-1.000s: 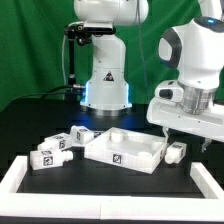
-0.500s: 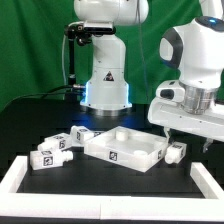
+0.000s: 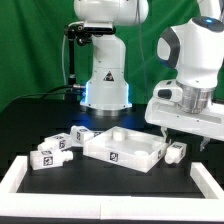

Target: Assemble one leg

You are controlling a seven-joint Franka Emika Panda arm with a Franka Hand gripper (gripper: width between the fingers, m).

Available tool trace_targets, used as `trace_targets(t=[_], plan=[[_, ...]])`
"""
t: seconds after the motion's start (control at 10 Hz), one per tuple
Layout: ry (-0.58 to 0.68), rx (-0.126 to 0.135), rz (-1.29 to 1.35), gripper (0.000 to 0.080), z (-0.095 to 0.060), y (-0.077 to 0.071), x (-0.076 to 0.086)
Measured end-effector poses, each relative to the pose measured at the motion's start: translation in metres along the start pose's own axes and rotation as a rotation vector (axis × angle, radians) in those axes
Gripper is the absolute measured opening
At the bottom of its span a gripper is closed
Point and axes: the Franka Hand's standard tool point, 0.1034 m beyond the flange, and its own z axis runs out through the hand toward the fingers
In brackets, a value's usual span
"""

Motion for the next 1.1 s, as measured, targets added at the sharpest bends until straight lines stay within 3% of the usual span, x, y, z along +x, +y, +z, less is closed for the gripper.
trace_targets(t=[0.2, 0.6, 1.1], plan=[[-0.004, -0.002, -0.004, 0.0649, -0.004, -0.002, 0.002], [0.001, 0.009, -0.024, 0.0649, -0.03, -0.001, 0.02], [-0.01, -0.008, -0.031, 0.0649, -0.009, -0.012, 0.01]])
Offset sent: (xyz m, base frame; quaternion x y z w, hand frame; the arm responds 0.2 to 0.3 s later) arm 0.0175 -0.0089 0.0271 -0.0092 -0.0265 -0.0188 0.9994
